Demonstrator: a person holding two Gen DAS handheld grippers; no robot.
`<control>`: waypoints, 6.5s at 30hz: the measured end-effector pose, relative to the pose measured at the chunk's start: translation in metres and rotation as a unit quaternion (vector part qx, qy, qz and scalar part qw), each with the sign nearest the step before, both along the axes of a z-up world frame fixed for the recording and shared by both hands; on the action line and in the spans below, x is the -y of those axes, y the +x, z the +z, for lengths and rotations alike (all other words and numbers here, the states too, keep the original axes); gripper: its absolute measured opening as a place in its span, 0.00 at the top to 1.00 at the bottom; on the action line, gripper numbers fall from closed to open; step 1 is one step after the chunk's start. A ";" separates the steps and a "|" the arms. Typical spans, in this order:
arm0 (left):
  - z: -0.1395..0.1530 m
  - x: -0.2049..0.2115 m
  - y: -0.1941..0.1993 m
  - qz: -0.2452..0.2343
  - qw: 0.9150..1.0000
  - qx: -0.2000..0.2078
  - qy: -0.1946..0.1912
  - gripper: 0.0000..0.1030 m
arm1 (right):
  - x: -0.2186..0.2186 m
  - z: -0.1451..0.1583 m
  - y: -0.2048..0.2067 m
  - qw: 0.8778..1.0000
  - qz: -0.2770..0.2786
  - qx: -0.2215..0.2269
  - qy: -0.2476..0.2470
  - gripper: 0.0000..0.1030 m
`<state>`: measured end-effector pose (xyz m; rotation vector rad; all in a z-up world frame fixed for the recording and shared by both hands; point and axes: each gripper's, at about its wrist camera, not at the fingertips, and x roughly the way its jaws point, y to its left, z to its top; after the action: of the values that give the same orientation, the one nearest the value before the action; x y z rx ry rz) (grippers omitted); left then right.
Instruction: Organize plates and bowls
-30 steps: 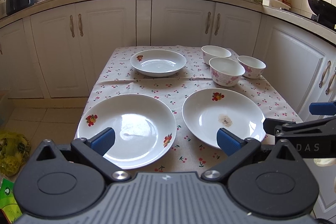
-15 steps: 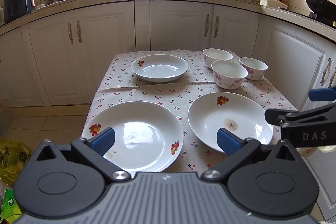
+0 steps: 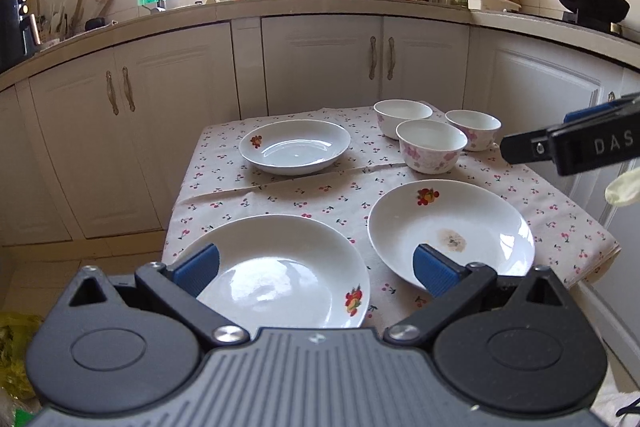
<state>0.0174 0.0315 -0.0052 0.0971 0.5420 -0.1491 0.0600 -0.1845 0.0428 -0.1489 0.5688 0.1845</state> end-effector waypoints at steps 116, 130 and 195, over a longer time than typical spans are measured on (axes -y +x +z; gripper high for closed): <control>-0.082 -0.085 0.111 -0.183 0.981 -0.063 -0.022 0.01 | -0.131 -0.092 0.238 0.939 0.262 -0.222 0.000 0.34; -0.078 -0.079 0.110 -0.184 0.981 -0.063 -0.013 0.01 | -0.131 -0.098 0.240 0.940 0.256 -0.225 -0.009 0.33; -0.011 0.029 0.010 -0.134 0.990 0.036 -0.032 0.01 | 0.015 -0.051 -0.005 0.982 0.188 -0.008 -0.029 0.00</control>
<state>0.0271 0.0026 -0.0163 0.1117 0.4493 -0.4239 0.0549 -0.1995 -0.0086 -0.3127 0.5588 0.5367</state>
